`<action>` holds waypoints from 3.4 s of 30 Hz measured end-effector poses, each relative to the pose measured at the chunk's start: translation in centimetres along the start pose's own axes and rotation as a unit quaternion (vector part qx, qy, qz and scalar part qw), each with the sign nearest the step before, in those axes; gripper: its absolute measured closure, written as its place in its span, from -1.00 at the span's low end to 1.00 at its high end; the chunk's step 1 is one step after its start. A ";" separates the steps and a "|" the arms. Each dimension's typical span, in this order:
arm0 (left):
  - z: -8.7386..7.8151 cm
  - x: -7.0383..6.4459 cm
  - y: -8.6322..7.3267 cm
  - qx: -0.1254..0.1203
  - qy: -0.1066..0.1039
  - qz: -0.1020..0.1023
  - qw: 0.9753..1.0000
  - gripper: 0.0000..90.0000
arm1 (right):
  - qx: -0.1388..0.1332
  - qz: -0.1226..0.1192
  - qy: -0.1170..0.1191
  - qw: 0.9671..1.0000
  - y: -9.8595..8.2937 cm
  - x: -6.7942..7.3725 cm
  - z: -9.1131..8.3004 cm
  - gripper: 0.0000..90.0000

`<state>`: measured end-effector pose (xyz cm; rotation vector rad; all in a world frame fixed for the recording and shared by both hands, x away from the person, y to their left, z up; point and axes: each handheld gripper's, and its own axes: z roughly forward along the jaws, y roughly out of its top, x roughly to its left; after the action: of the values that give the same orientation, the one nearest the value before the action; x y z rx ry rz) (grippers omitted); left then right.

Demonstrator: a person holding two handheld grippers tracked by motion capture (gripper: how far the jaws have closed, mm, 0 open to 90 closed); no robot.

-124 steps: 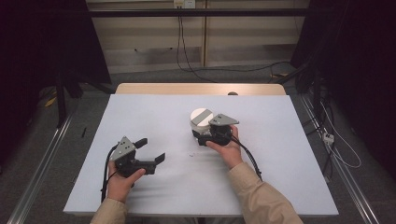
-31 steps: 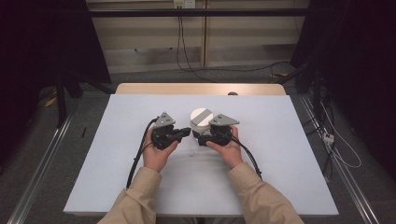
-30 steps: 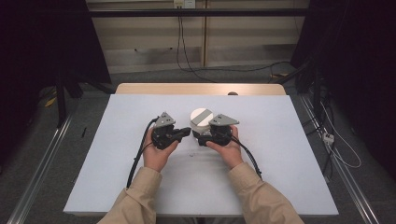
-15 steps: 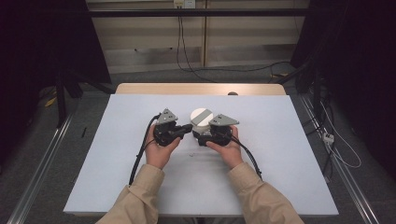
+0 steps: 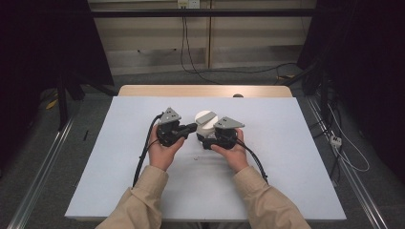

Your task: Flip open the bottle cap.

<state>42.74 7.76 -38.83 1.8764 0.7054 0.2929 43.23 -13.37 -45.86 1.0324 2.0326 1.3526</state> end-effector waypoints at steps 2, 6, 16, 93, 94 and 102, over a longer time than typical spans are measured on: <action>0.0 0.0 0.3 -0.001 0.001 0.003 1.000 1.00 | 0.000 0.000 0.000 1.000 0.0 0.0 0.0 -0.58; 0.0 -0.1 0.8 -0.002 0.002 0.007 1.000 1.00 | 0.000 0.000 0.000 1.000 0.0 0.0 0.0 -0.58; 0.4 -0.2 2.1 -0.006 0.002 0.009 1.000 1.00 | 0.001 -0.001 0.000 1.000 0.0 0.0 0.0 -0.58; 4.1 -0.3 6.0 -0.009 0.000 0.007 1.000 1.00 | 0.001 0.001 0.001 1.000 -0.1 -0.1 0.1 -0.58; 4.1 -0.3 6.0 -0.009 0.000 0.007 1.000 1.00 | 0.001 0.000 0.001 1.000 -0.1 -0.1 0.1 -0.58; 4.4 -0.3 6.2 -0.009 0.002 0.006 1.000 1.00 | 0.001 0.001 0.001 1.000 -0.1 -0.1 0.1 -0.58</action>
<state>46.82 2.60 -34.98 1.8642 0.6922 0.3112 43.33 -13.39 -46.00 1.0334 2.0361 1.3532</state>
